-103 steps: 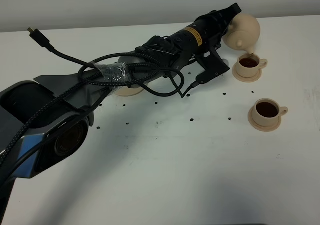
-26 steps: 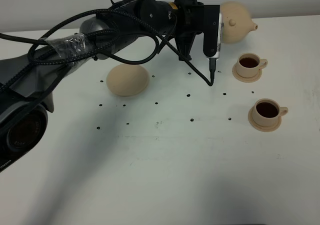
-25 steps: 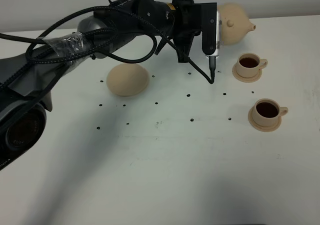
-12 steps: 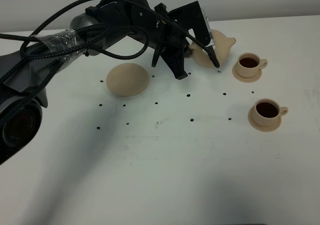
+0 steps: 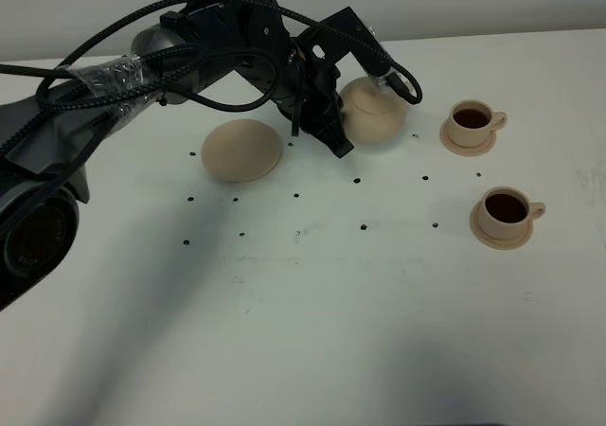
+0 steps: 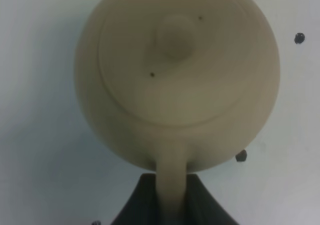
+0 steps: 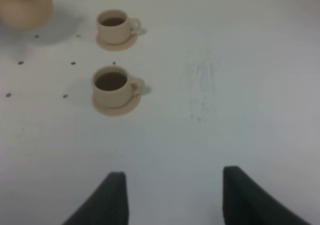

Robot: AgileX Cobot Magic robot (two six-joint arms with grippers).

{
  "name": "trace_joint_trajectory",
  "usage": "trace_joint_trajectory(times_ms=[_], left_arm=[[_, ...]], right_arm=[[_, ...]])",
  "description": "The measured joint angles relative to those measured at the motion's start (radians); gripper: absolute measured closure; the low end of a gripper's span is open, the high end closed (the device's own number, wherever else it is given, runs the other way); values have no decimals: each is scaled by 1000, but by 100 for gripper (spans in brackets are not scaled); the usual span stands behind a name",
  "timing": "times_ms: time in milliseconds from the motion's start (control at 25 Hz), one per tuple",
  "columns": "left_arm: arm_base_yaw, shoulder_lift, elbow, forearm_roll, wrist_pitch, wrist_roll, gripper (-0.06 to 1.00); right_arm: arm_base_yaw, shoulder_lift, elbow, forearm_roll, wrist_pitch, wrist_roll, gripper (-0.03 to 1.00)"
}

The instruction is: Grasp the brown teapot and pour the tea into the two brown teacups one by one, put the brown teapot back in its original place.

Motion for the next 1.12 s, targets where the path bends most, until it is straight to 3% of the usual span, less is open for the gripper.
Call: trace_joint_trajectory(times_ms=[1120], left_arm=[[-56, 14, 0, -2, 11, -69, 81]], right_arm=[[0, 0, 0, 0, 0, 0, 55]])
